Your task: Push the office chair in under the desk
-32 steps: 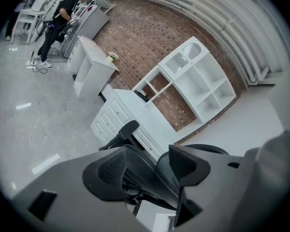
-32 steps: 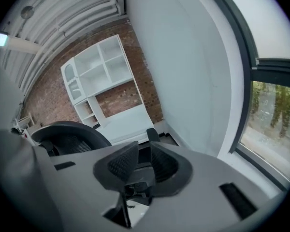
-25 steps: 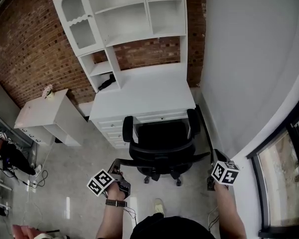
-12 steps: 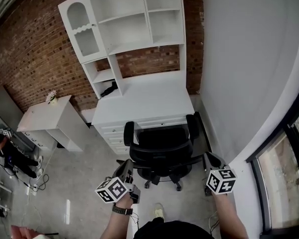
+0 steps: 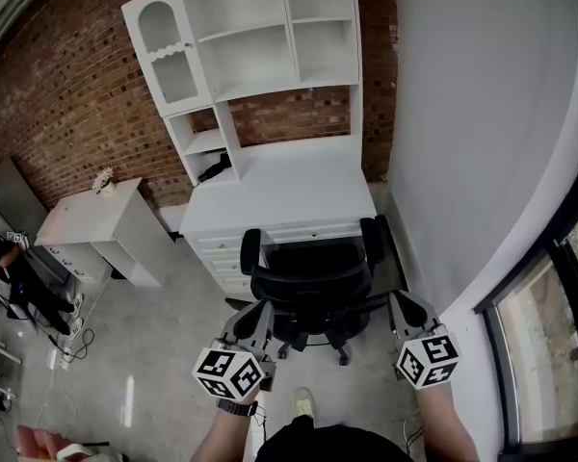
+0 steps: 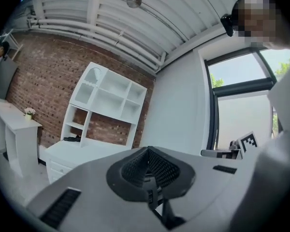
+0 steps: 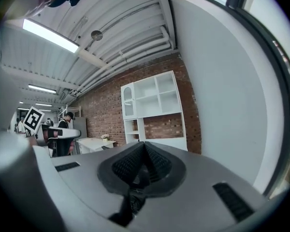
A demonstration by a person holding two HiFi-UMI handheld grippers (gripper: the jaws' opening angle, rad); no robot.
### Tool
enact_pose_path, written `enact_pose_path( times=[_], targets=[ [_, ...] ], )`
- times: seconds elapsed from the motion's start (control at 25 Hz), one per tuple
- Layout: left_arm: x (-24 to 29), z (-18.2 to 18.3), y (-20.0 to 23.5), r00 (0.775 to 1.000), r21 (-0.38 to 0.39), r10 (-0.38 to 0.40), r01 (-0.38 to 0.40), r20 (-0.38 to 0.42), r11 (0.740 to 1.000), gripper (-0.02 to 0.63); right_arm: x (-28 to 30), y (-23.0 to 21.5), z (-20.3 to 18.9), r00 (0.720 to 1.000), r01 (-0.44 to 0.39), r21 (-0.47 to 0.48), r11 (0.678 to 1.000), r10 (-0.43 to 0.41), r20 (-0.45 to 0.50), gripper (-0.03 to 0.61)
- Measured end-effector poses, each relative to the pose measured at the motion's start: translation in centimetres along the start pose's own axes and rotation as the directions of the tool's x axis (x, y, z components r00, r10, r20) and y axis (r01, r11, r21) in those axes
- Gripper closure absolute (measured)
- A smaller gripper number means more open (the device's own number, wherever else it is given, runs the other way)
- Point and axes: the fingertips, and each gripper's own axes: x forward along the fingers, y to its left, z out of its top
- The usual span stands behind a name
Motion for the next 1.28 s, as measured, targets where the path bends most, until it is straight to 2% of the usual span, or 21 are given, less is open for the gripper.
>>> enact_pose_path(
  times=[0.32,0.6,1.28],
  targets=[
    [-0.8,0.9,-0.9,1.0,0.063,0.022,-0.023,0.023,0.998,0.607,-1.1,0.3,1.0,1.0,0.001,-0.084,0.996,0.0,0.01,0.574],
    [-0.7,0.0,-1.3,0.999,0.102,0.037,-0.037,0.003,0.994,0.607,-1.4,0.4,-0.1,1.0,-0.013,-0.088,0.996,0.013,-0.005,0.574],
    [0.6,-0.5,-0.6,0.999,0.111,0.041,-0.038,-0.025,0.993,0.607,-0.4,0.5,-0.1,1.0,-0.027,-0.107,0.994,0.026,-0.012,0.574]
  ],
)
